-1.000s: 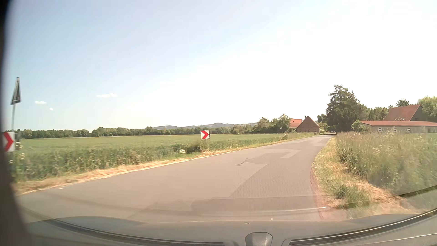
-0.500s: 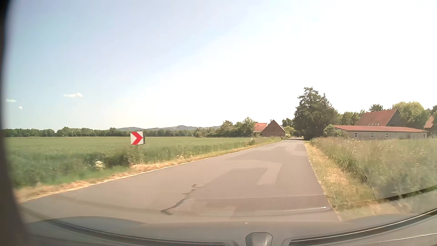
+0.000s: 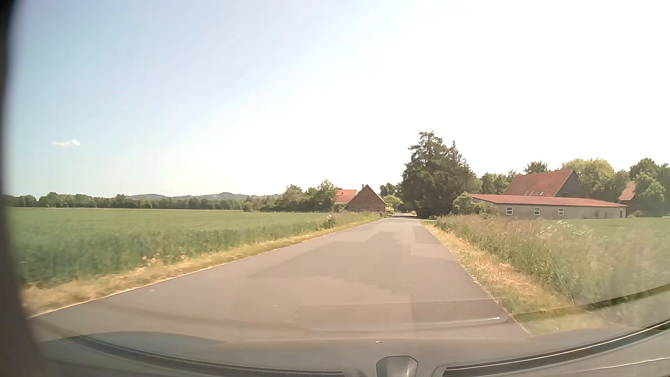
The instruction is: Follow the waypoints while adhering to traffic rules and regulations
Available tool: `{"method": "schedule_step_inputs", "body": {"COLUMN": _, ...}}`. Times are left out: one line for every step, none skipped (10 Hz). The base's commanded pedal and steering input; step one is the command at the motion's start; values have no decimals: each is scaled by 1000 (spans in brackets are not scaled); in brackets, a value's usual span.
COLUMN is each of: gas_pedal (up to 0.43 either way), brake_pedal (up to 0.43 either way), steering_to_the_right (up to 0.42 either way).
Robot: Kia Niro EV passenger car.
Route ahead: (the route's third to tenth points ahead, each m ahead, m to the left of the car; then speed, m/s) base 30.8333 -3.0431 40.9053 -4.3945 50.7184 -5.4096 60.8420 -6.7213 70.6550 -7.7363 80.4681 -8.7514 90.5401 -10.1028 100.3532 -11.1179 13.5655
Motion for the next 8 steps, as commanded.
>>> {"method": "schedule_step_inputs", "body": {"gas_pedal": 287, "brake_pedal": 6, "steering_to_the_right": 82}}
{"method": "schedule_step_inputs", "body": {"gas_pedal": 299, "brake_pedal": 6, "steering_to_the_right": 75}}
{"method": "schedule_step_inputs", "body": {"gas_pedal": 299, "brake_pedal": 6, "steering_to_the_right": 68}}
{"method": "schedule_step_inputs", "body": {"gas_pedal": 299, "brake_pedal": 6, "steering_to_the_right": 55}}
{"method": "schedule_step_inputs", "body": {"gas_pedal": 331, "brake_pedal": 6, "steering_to_the_right": 45}}
{"method": "schedule_step_inputs", "body": {"gas_pedal": 339, "brake_pedal": 6, "steering_to_the_right": 32}}
{"method": "schedule_step_inputs", "body": {"gas_pedal": 339, "brake_pedal": 6, "steering_to_the_right": 19}}
{"method": "schedule_step_inputs", "body": {"gas_pedal": 350, "brake_pedal": 6, "steering_to_the_right": 9}}
